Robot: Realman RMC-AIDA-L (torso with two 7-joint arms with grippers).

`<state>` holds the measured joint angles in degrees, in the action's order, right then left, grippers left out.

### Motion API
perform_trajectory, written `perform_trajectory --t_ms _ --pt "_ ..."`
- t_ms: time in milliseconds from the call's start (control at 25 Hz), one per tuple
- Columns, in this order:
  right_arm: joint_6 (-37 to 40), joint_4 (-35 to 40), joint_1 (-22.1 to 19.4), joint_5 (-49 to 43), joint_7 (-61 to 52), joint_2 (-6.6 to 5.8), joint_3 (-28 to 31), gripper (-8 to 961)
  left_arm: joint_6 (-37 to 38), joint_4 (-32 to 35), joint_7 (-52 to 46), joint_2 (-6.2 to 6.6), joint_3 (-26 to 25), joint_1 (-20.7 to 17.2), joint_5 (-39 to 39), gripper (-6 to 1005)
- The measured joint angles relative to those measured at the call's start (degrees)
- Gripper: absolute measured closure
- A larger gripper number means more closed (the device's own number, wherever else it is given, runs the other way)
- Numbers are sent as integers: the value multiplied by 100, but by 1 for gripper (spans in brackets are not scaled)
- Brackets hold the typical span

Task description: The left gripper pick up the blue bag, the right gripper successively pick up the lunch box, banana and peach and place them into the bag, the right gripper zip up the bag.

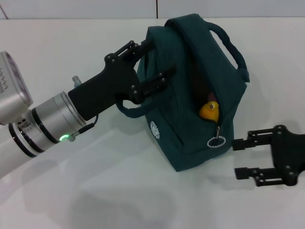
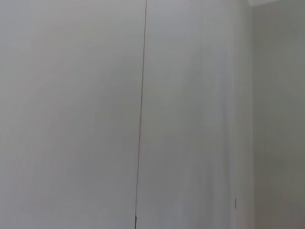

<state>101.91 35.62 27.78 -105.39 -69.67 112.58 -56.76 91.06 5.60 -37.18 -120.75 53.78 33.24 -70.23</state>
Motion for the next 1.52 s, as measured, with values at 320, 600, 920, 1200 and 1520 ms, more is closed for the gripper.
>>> perform_trajectory --t_ms 320,600,920,1200,1520 --pt "-318 159 101 -155 -28 195 3 350 13 2 0 -2 0 -3 0 240" --pt "-305 366 -19 -94 -29 190 25 351 15 3 2 -2 -14 -46 0 239" --pt "-599 361 85 -139 -15 257 -40 352 11 2 9 -1 -22 30 2 240" --pt "-623 202 296 -151 -22 268 -281 353 8 2 9 -2 -26 33 8 239" --pt "-433 222 294 -158 -17 272 -356 353 8 2 13 -1 -27 7 9 240"
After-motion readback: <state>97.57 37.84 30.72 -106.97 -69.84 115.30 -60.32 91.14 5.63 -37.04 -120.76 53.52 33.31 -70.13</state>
